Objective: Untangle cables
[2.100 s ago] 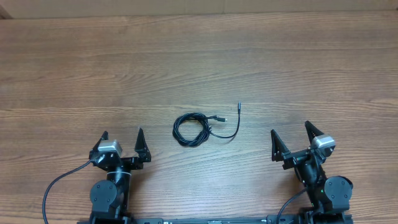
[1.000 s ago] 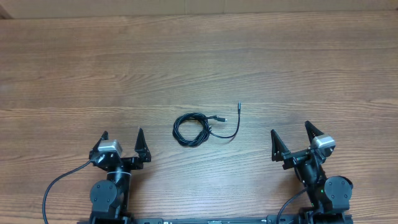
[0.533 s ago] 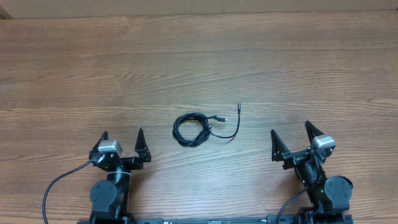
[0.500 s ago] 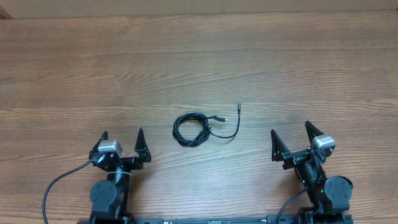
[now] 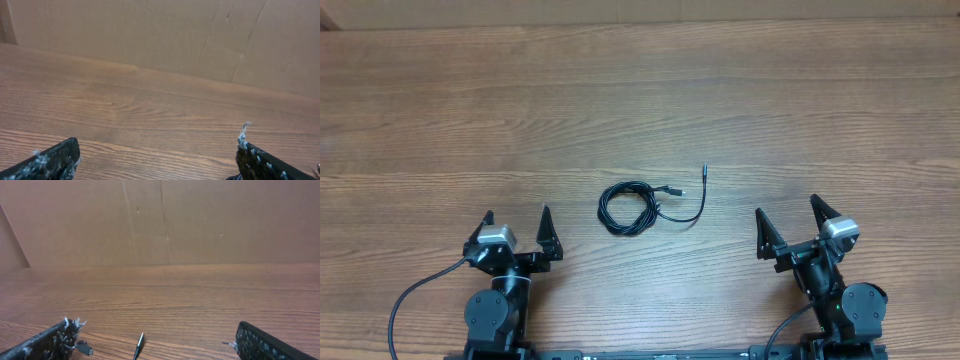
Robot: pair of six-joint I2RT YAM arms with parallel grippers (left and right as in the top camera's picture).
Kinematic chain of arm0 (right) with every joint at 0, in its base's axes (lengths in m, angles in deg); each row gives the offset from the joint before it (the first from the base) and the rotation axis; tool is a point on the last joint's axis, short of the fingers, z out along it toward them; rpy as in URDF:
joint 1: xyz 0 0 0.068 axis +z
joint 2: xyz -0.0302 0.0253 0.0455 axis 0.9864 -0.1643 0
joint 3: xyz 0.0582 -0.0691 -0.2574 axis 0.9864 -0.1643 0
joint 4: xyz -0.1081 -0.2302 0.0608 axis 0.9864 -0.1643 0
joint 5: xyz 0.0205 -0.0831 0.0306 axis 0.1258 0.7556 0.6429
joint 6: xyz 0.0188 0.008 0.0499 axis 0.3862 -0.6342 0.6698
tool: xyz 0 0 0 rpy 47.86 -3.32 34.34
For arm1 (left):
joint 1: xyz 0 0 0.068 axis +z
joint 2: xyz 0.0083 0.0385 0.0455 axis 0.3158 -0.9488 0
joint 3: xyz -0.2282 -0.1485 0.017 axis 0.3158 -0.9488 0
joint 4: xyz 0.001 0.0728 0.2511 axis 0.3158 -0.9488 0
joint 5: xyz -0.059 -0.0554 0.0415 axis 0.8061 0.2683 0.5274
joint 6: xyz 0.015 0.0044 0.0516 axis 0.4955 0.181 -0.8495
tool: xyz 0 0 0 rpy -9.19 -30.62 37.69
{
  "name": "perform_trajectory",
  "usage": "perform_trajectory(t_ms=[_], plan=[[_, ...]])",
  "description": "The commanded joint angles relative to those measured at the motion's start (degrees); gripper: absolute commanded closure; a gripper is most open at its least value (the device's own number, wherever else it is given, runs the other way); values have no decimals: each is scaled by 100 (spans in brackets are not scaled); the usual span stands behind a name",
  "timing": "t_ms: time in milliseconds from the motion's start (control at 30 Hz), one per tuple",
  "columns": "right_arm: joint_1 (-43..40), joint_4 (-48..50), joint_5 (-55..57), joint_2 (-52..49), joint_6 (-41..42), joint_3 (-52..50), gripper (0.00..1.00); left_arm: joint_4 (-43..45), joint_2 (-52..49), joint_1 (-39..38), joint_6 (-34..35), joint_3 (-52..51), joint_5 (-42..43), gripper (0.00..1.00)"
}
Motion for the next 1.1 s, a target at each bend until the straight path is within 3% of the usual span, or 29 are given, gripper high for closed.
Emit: perform_trajectory(t_ms=[0,100,267,500,567,800,1067], plan=[[31,33,-9,46,20,-59,0,205,55,44,-157,-17,-168,1],[31,33,-9,46,17,-59,0,774,55,44,-483,-17,-507,0],[31,33,-7,46,17,-59,0,2212,55,44,-1714,28,-378,0],[31,31,-9,46,17,-59,0,3440,55,44,-1735,136,-138,1],[31,31,-7,46,17,-59,0,3434,55,44,-1602,238,-138,0],[31,33,-7,46,17,-59,0,1117,-173,44,-1283,1687,120,1],[31,33,-9,46,17,-59,0,-1386,-1934,44,-1460,4395,826,0]])
